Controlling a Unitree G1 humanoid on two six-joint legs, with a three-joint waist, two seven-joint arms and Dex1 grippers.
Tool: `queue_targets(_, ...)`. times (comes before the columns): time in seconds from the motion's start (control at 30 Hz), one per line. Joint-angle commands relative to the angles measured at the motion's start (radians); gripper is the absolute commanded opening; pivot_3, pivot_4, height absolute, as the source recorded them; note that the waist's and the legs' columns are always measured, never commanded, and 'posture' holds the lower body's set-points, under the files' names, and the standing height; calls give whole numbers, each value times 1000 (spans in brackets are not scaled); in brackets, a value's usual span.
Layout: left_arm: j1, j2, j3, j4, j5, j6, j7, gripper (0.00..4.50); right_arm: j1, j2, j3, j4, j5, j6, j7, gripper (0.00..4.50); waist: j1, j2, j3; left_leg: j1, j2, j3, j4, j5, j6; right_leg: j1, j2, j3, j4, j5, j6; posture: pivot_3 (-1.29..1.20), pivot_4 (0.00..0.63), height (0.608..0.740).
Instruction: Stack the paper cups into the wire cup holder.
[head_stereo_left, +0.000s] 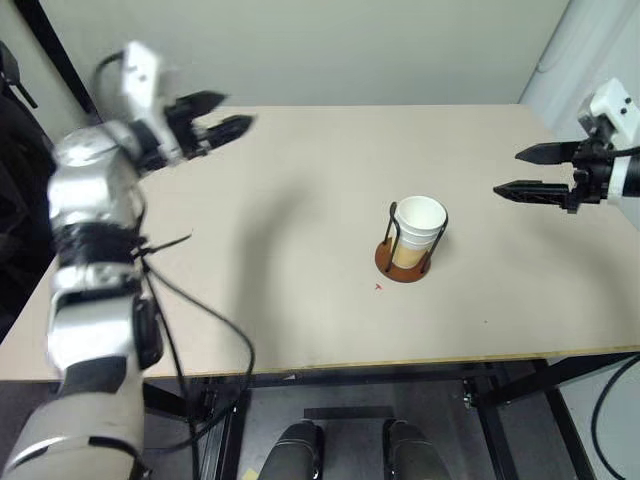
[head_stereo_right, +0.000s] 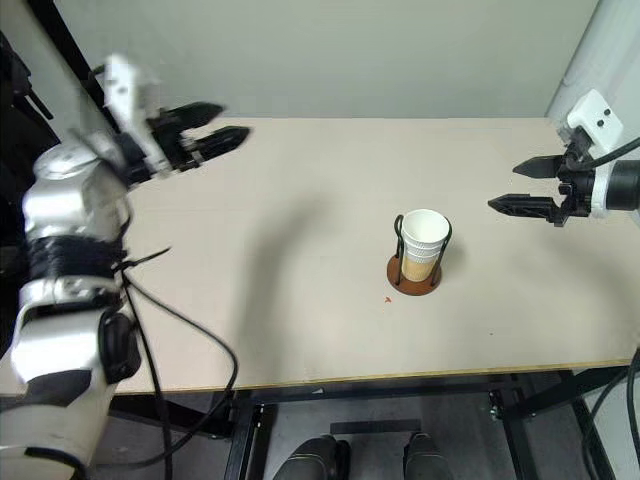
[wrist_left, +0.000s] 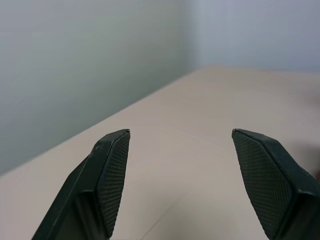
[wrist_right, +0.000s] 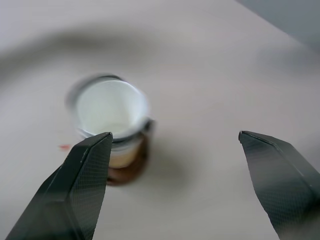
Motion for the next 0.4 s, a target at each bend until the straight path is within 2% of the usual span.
queue_targets(0.03,67,60,59,-155,12,23,138,3474,-41,26,7,108,-65,-71,-15,4204,3,0,0,0,0,-1,0,0,0,0,-1,0,1,0,0,0,150,740)
queue_targets(0.23,151,127,176,-213,-32,83,286,3474,-84,105,23,180,-109,-131,6,4204,4,0,0,2,0,-2,-4,2,1,-1,1,0,1,6,-9,0,150,740)
queue_targets(0.33,233,136,186,-268,-45,96,286,3474,-52,108,14,127,-99,-101,24,4204,4,0,0,16,0,-3,-11,1,3,10,1,0,0,6,-11,0,150,740)
queue_targets(0.4,251,141,191,-278,-54,100,299,3474,-42,101,-4,104,-92,-82,23,4204,5,0,0,20,0,-4,-16,4,1,12,1,0,0,7,-15,0,150,740)
